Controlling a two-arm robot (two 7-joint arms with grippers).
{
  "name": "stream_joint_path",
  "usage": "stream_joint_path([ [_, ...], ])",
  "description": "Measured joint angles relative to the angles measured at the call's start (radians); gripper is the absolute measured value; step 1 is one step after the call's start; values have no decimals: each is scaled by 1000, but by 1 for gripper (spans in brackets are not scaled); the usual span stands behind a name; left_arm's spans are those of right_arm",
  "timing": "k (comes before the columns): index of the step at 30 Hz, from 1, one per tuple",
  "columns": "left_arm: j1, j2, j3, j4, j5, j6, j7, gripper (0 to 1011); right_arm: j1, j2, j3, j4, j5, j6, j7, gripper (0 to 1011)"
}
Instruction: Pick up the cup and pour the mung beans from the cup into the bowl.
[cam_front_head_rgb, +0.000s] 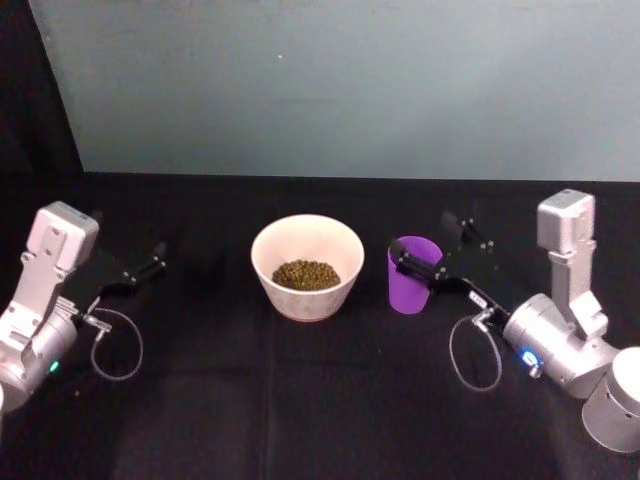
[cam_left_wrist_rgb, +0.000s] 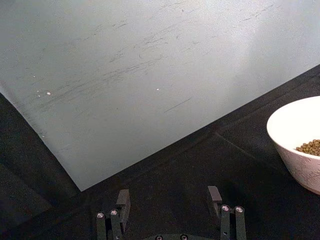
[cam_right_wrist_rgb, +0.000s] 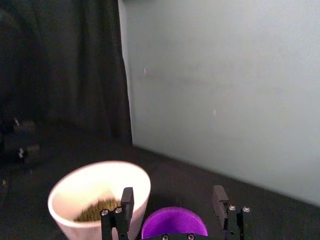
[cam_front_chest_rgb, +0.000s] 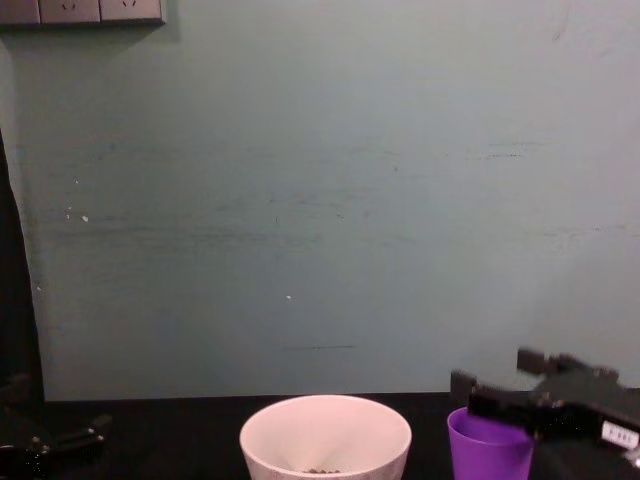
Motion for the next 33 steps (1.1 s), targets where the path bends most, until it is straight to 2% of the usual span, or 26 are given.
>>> stream_joint_path([
  [2,0,0,0,0,0,0,0,1011,-6,2,5,-12,13,-45,5,1003],
  [6,0,0,0,0,0,0,0,1012,-13,8,16,-35,20,-94,-10,1003],
  [8,0,0,0,0,0,0,0,1011,-17,15,18,-48,7,-107,-33,1003],
  [12,0,0,0,0,0,0,0,1011,-40,30,40,-87,-39,-119,-118,1003],
  [14,0,0,0,0,0,0,0,1011,-52,33,57,-101,-70,-96,-175,1003],
  [15,0,0,0,0,0,0,0,1011,-52,33,57,-101,-70,-96,-175,1002],
  [16,0,0,0,0,0,0,0,1011,-56,33,65,-106,-97,-65,-215,1003],
  [19,0,0,0,0,0,0,0,1011,-59,34,69,-109,-152,6,-271,1003],
  [22,0,0,0,0,0,0,0,1011,-54,29,70,-98,-189,56,-302,1003],
  [33,0,0,0,0,0,0,0,1011,-2,-1,64,-10,-248,127,-314,1003],
])
